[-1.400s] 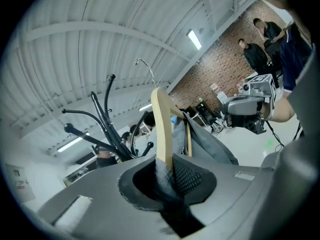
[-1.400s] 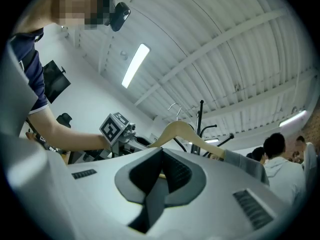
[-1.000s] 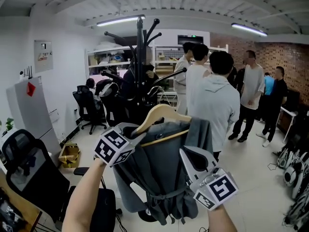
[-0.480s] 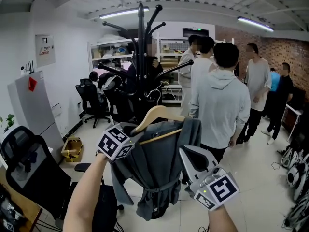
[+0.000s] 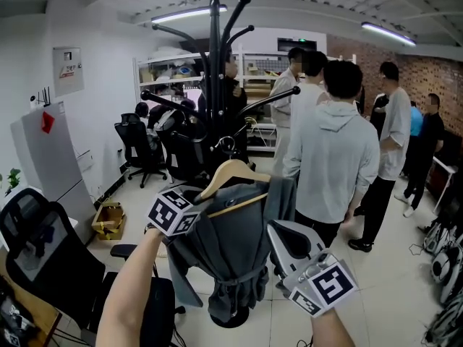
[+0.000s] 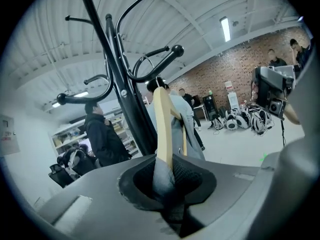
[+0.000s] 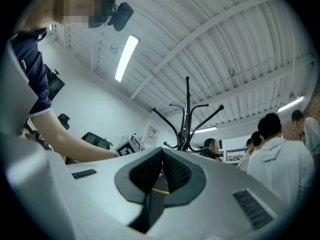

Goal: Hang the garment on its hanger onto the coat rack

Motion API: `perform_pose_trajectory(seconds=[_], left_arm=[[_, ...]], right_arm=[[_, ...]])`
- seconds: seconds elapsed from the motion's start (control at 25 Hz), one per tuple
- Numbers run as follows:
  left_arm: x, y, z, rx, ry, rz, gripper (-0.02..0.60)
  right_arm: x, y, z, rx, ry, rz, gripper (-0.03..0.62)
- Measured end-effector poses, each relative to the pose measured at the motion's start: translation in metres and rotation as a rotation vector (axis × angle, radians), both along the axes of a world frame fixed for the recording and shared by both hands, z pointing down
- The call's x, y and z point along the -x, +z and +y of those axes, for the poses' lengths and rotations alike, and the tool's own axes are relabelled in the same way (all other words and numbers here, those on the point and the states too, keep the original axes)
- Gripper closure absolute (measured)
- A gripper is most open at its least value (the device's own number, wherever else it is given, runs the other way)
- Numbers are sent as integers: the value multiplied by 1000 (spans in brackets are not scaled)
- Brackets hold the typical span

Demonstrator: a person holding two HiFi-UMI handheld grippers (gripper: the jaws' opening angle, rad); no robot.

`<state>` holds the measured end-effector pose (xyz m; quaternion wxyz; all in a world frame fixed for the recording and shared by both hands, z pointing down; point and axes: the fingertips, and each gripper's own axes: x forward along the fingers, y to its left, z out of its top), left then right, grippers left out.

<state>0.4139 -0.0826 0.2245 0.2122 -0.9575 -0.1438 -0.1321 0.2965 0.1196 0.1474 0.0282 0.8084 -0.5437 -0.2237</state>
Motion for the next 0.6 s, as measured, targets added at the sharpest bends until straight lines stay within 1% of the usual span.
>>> perform_pose_trajectory(seconds=[0.12,0.2,0.36,0.6], left_arm=[[-5,13,-13,41,-21,-21,515],[-5,22,-19,53,-30,-33,515],[-9,36,-16,21,-23,-47,516],[-8,35,-16,-8,-50,-9,511]], right_arm=[[-3,3,-5,8,0,-3,592],[-5,6,-7,14,2,-9,592],[-8,9,-10,19,3,-14,592],[-6,9,-11,18,3,-17,592]])
